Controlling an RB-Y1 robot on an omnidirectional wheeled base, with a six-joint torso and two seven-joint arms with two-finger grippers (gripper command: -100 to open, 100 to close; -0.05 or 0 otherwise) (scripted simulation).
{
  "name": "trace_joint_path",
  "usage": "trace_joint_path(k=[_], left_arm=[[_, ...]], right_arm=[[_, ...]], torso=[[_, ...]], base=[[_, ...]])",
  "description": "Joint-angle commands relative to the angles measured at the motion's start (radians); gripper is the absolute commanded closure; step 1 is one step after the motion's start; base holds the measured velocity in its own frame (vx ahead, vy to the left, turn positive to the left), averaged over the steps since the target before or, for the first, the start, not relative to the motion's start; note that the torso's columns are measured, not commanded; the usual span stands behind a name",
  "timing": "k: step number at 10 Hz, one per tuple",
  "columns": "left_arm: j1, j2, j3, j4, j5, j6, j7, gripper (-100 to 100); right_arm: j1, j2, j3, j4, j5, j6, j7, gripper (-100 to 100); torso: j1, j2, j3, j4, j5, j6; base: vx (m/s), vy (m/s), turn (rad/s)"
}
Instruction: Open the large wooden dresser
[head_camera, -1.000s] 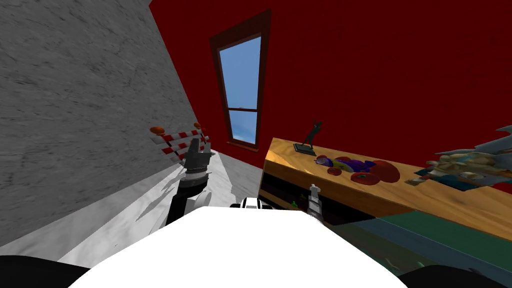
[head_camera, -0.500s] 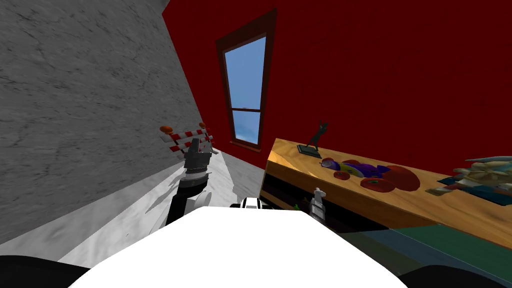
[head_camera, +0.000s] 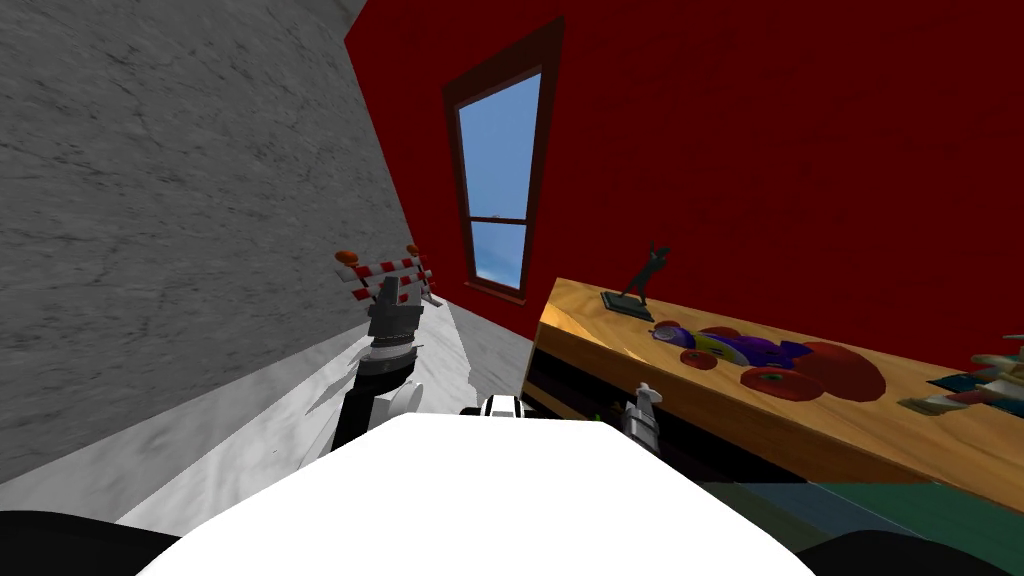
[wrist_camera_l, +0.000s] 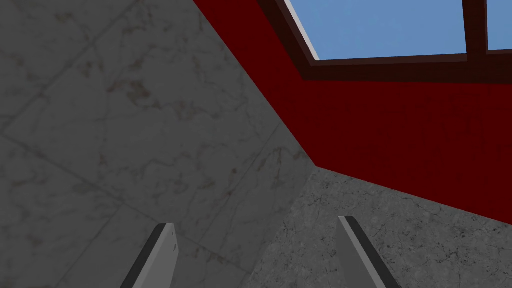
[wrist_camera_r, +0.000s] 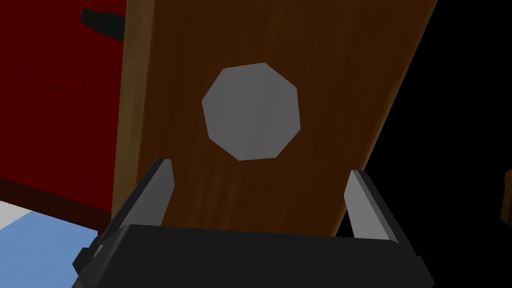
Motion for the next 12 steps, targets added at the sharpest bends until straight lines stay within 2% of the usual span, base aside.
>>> trace_joint_path(k=[1, 2, 3, 5, 6, 7, 8, 9, 11, 12], left_arm=[[0.000, 0.000, 0.000, 0.000, 0.000, 0.000, 0.000, 0], [0.000, 0.000, 0.000, 0.000, 0.000, 0.000, 0.000, 0], [0.000, 0.000, 0.000, 0.000, 0.000, 0.000, 0.000, 0], [0.000, 0.000, 0.000, 0.000, 0.000, 0.000, 0.000, 0], [0.000, 0.000, 0.000, 0.000, 0.000, 0.000, 0.000, 0], [0.000, 0.000, 0.000, 0.000, 0.000, 0.000, 0.000, 0], [0.000, 0.000, 0.000, 0.000, 0.000, 0.000, 0.000, 0], [0.000, 0.000, 0.000, 0.000, 0.000, 0.000, 0.000, 0], [0.000, 0.000, 0.000, 0.000, 0.000, 0.000, 0.000, 0], [0.000, 0.000, 0.000, 0.000, 0.000, 0.000, 0.000, 0]], right_arm=[[0.006, -0.016, 0.003, 0.014, -0.021, -0.012, -0.054, -100], [0.008, -0.023, 0.005, 0.019, -0.029, -0.016, -0.074, -100], [0.003, -0.019, 0.004, 0.021, -0.023, -0.015, -0.061, -100], [0.029, -0.038, -0.012, -0.022, -0.041, 0.009, -0.063, -100], [0.023, -0.035, -0.009, -0.010, -0.037, 0.002, -0.065, -100], [0.006, -0.022, 0.002, 0.018, -0.026, -0.013, -0.065, 100], [0.010, -0.030, -0.007, 0.000, -0.031, -0.006, -0.064, 100], [-0.045, -0.063, 0.041, 0.047, 0.021, 0.037, -0.014, 100], [-0.110, -0.063, 0.052, 0.104, 0.081, 0.083, 0.036, 100], [-0.112, -0.063, 0.052, 0.104, 0.107, 0.121, 0.071, 100]], torso=[[0.000, 0.000, 0.000, 0.000, 0.000, 0.000], [0.000, 0.000, 0.000, 0.000, 0.000, 0.000], [0.000, 0.000, 0.000, 0.000, 0.000, 0.000], [-0.002, -0.002, -0.001, 0.000, 0.000, 0.000], [-0.002, -0.004, -0.002, -0.001, -0.001, 0.000], [0.001, 0.000, 0.000, 0.000, 0.000, 0.000], [0.002, 0.004, 0.004, 0.000, -0.003, 0.000], [-0.005, 0.001, 0.003, -0.002, -0.007, 0.000], [-0.004, 0.004, 0.003, 0.001, -0.003, 0.000], [-0.002, -0.002, -0.001, 0.000, -0.001, 0.000]], base=[[0.003, 0.002, 0.093], [0.003, 0.001, 0.101], [0.002, -0.001, 0.018], [0.072, -0.050, -0.009], [0.046, -0.030, 0.004], [-0.047, 0.021, 0.013], [-0.028, 0.015, 0.005], [-0.147, 0.037, 0.040], [-0.144, 0.030, 0.009], [-0.025, 0.006, -0.002]])
